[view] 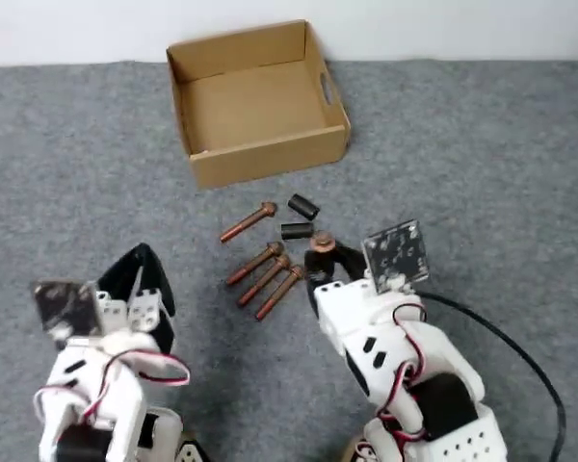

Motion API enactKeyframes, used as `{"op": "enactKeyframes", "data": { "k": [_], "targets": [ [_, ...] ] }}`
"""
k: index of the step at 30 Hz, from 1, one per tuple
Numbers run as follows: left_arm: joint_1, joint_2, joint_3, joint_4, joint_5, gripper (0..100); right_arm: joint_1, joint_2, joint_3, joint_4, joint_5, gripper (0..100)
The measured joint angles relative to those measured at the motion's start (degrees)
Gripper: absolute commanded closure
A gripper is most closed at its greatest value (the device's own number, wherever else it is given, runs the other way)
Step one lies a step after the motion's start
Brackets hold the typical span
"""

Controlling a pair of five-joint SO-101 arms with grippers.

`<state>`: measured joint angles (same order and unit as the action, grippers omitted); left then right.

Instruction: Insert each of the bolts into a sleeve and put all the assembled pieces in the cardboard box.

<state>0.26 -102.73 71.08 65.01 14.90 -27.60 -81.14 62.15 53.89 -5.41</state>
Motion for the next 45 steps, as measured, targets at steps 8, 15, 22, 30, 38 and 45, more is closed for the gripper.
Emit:
{"op": "enactKeyframes", "data": {
  "k": [8, 15, 22, 30, 38, 45],
  "targets": [
    [-1.32, 0.26, 15.21, -0.26, -9.41, 100, 4.31, 17.67, -15.91, 2.02, -2.55, 99.1],
    [-1.49, 0.62, 23.21, -1.41, -10.20, 100, 5.98, 41.76, -35.78, 2.02, -2.73, 99.1],
    [-4.31, 0.62, 25.76, -7.82, -10.20, 100, 5.89, 65.41, -56.79, -3.87, -2.73, 99.1],
    [-5.54, 0.70, 25.76, -8.53, -10.20, 100, 6.15, 90.90, -78.59, -11.60, -0.35, 99.1],
    [-5.54, 0.70, 25.76, -8.53, -10.20, 100, 6.86, 111.12, -92.75, -21.98, 5.71, 99.0],
    [-5.54, 0.70, 25.76, -7.47, -10.20, 100, 7.03, 123.87, -98.11, -26.46, 10.64, 98.6]
  ]
}}
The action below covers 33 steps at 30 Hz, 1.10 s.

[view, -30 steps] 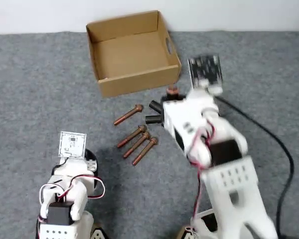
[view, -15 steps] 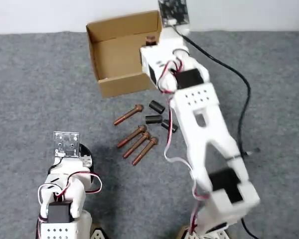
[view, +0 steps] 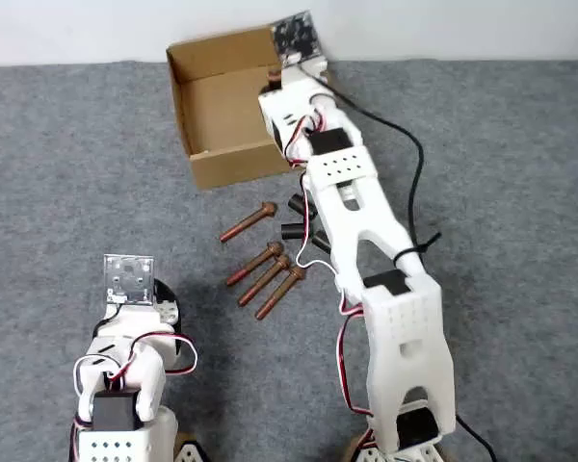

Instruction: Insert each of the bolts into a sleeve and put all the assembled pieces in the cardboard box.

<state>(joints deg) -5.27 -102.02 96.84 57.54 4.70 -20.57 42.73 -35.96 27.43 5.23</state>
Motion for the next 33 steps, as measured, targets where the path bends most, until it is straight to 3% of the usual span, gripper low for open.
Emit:
{"op": "enactKeyframes", "data": {
  "k": [7, 20, 33],
  "targets": [
    [0.00, 0.00, 0.00, 0.26, 0.00, 100, 2.02, 8.09, -5.89, 1.85, 1.14, 85.4],
    [0.00, 0.00, 0.00, 0.26, 0.00, 100, 2.29, 8.53, -21.19, 20.22, 1.23, 98.8],
    [0.00, 0.00, 0.00, 0.26, 0.00, 100, 2.37, 8.53, -36.31, 48.26, 1.23, 98.7]
  ]
}}
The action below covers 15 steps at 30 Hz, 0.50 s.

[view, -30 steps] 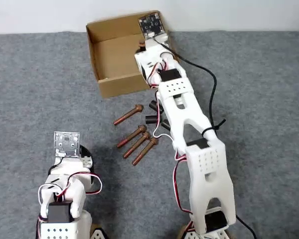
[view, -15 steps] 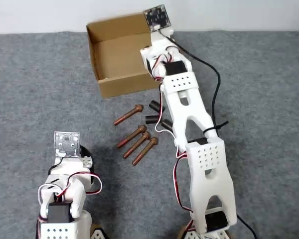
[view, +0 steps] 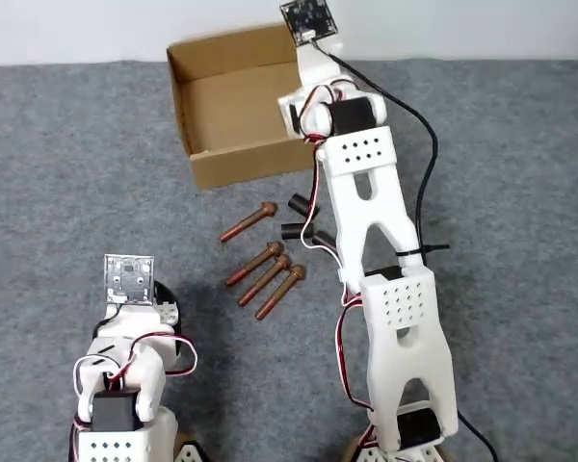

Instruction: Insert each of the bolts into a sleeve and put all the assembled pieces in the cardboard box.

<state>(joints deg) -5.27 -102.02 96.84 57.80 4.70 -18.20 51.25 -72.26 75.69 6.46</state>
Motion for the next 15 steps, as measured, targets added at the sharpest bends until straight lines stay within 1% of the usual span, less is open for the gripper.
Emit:
{"op": "enactKeyframes", "data": {
  "k": [4, 6, 9, 11, 13, 15],
  "targets": [
    [0.00, 0.00, 0.00, 0.00, 0.00, 100, -0.26, 0.00, -0.53, 9.85, 0.00, 98.6],
    [0.00, 0.00, 0.00, 0.00, 0.00, 100, -0.53, 0.35, -0.53, 13.89, 1.49, 97.1],
    [0.00, 0.00, 0.00, 0.00, 0.00, 100, -1.58, 2.81, -0.53, 18.37, 4.57, 87.8],
    [0.00, 0.00, 0.00, 0.00, 0.00, 100, -1.93, 4.92, -0.53, 20.66, 5.19, 81.0],
    [0.00, 0.00, 0.00, 0.00, 0.00, 100, -1.93, 7.12, -0.53, 21.80, 5.45, 79.2],
    [0.00, 0.00, 0.00, 0.00, 0.00, 100, -1.58, 9.23, -0.53, 21.98, 5.63, 80.8]
  ]
}}
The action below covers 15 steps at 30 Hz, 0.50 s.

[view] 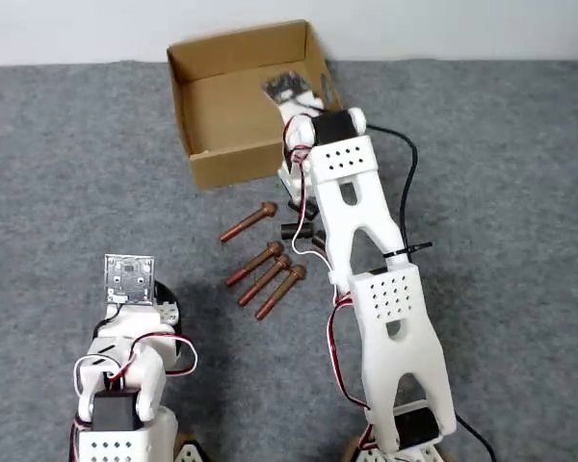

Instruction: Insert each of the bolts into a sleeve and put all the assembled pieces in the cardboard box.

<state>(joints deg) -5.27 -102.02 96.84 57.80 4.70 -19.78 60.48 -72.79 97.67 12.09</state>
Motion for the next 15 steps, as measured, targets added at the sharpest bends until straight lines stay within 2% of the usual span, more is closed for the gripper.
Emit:
{"op": "enactKeyframes", "data": {
  "k": [9, 15],
  "targets": [
    [0.00, 0.00, 0.00, 0.00, 0.00, 99, -0.70, 6.07, 0.00, -4.04, 0.53, 82.5],
    [0.00, 0.00, 0.00, 0.00, 0.00, 99, -0.70, 9.58, -0.62, -7.56, 3.52, 82.7]
  ]
}}
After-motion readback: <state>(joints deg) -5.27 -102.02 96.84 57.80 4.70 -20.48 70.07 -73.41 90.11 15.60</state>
